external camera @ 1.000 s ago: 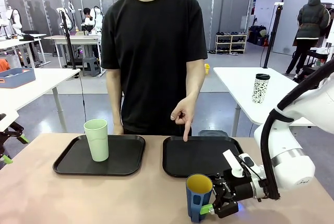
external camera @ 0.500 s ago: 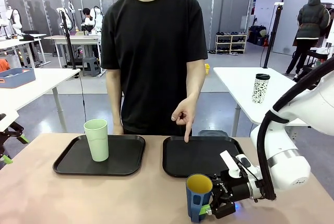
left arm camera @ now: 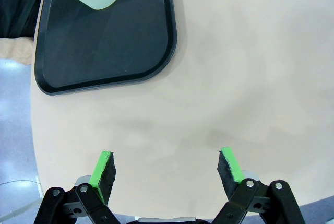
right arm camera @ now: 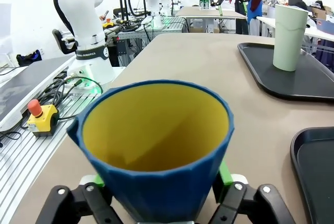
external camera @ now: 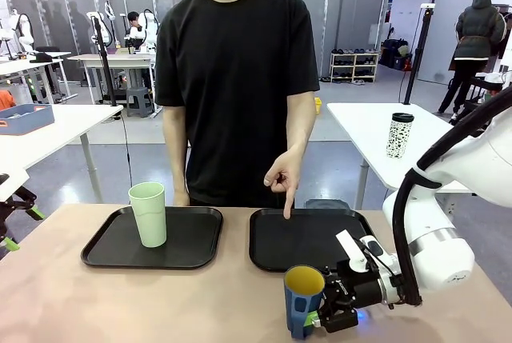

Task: Sort and store the cups by type.
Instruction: Pick up the Handle plastic cup and place it into the empty Flat Tray.

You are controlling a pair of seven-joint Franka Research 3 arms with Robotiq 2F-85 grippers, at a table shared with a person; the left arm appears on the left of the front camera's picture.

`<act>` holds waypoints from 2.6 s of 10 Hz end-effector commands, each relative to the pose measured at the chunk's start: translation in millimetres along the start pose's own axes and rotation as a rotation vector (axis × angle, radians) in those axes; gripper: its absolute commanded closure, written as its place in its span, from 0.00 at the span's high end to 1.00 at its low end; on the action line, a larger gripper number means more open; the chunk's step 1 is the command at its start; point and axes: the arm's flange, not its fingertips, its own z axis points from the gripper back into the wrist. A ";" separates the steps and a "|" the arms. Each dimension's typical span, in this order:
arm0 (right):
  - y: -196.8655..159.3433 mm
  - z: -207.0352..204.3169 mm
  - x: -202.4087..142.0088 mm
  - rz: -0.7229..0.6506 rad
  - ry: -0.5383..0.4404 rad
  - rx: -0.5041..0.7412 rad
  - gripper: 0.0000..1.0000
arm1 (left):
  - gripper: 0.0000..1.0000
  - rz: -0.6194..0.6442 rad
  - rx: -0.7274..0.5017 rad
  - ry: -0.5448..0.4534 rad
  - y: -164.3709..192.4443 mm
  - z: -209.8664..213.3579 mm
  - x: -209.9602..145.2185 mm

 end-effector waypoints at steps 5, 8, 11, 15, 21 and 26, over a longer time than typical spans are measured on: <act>6.6 -10.6 -16.1 0.065 0.002 0.011 0.49 | 1.00 -0.011 0.004 0.000 -1.1 1.4 0.3; 11.7 -3.1 33.6 0.118 0.052 -0.026 0.49 | 1.00 -0.011 0.004 0.000 -1.1 1.4 0.3; 18.7 6.8 71.6 0.173 0.115 -0.037 0.49 | 1.00 -0.011 0.004 0.000 -1.1 1.4 0.3; 12.3 11.5 74.2 0.177 0.087 -0.042 0.49 | 1.00 -0.011 0.004 0.000 -1.1 1.4 0.3; 2.3 22.0 72.1 0.180 0.108 -0.093 0.74 | 1.00 -0.011 0.004 0.000 -1.1 1.4 0.3; -85.8 76.1 94.5 0.205 0.162 -0.191 0.74 | 1.00 -0.011 0.004 0.000 -1.1 1.4 0.3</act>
